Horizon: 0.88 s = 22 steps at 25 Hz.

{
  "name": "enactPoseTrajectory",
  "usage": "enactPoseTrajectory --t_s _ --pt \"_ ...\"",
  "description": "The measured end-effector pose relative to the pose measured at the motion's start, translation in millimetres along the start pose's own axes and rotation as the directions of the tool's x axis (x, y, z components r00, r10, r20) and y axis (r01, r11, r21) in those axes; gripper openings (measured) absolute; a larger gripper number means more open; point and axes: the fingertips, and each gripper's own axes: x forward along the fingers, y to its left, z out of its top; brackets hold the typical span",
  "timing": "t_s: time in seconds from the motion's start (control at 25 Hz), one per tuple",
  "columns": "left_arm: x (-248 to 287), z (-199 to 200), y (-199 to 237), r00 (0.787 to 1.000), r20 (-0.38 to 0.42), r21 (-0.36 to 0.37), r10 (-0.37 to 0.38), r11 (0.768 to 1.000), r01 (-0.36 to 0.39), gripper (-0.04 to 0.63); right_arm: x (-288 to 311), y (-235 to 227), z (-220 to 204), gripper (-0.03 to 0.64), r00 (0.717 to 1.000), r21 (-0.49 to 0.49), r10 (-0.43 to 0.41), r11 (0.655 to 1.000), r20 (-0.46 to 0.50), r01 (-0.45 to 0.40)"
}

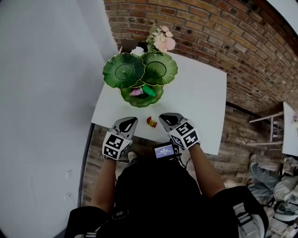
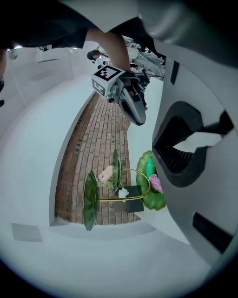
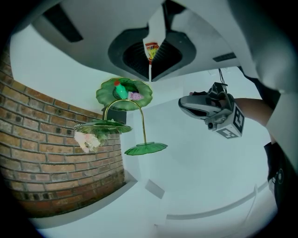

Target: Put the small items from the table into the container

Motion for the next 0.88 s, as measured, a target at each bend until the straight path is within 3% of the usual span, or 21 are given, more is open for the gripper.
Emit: enactPoseTrajectory --t_s 0.28,0.56,0.88 --pt "-10.3 13.0 -2.9 0.998 0.07 -0.05 0.001 0.999 0.002 0.011 -3.9 -0.2 -2.0 0.028 1.0 -0.007 -0.007 1.0 -0.007 0.007" --pt "-14.4 10.1 -2.0 0.996 0.088 -0.093 0.008 0.996 0.0 0.009 -3.2 3.8 -5.4 0.028 1.0 -0.008 0.002 1.0 -0.012 -0.002" --pt "-16.3 11.0 -5.2 0.996 0.091 -0.08 0.004 0.997 0.004 0.009 -4.1 8.1 -7.2 0.028 1.0 -0.007 0.007 1.0 -0.016 -0.007"
